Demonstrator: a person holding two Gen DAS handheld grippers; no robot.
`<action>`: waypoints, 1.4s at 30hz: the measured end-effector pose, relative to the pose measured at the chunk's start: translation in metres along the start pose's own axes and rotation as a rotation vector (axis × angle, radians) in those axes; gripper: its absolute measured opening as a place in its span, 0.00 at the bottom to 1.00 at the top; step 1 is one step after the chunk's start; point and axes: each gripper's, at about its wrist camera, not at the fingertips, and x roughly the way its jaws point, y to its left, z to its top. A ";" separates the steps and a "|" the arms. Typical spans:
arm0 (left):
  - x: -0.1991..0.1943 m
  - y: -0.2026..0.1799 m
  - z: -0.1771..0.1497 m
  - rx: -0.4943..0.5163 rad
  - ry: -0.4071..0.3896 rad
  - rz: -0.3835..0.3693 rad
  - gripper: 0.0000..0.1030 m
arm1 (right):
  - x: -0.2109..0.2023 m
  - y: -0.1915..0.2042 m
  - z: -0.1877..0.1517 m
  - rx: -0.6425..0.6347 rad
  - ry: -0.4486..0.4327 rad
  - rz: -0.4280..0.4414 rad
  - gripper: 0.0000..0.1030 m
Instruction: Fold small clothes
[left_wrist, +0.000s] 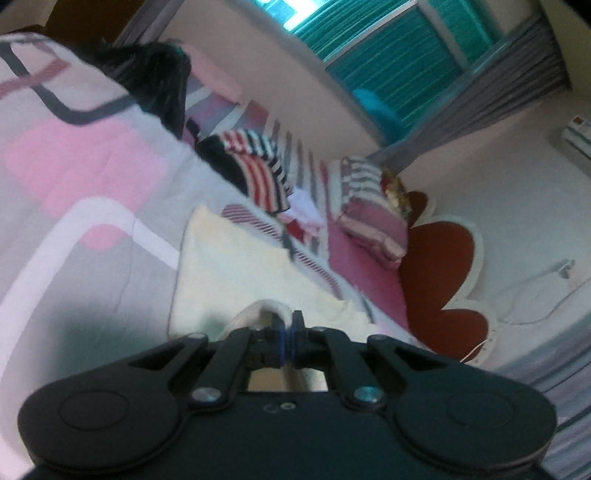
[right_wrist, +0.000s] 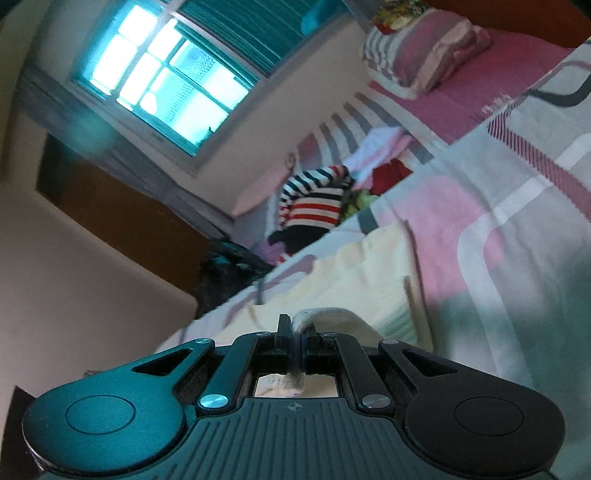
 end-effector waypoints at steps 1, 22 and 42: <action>0.009 0.004 0.003 0.002 0.006 0.000 0.01 | 0.009 -0.005 0.002 0.000 0.005 -0.007 0.04; 0.089 0.037 0.063 0.051 -0.023 -0.045 0.51 | 0.080 -0.051 0.057 -0.054 -0.100 -0.108 0.64; 0.095 -0.015 0.023 0.589 -0.047 0.138 0.01 | 0.134 -0.009 -0.004 -0.594 -0.040 -0.295 0.02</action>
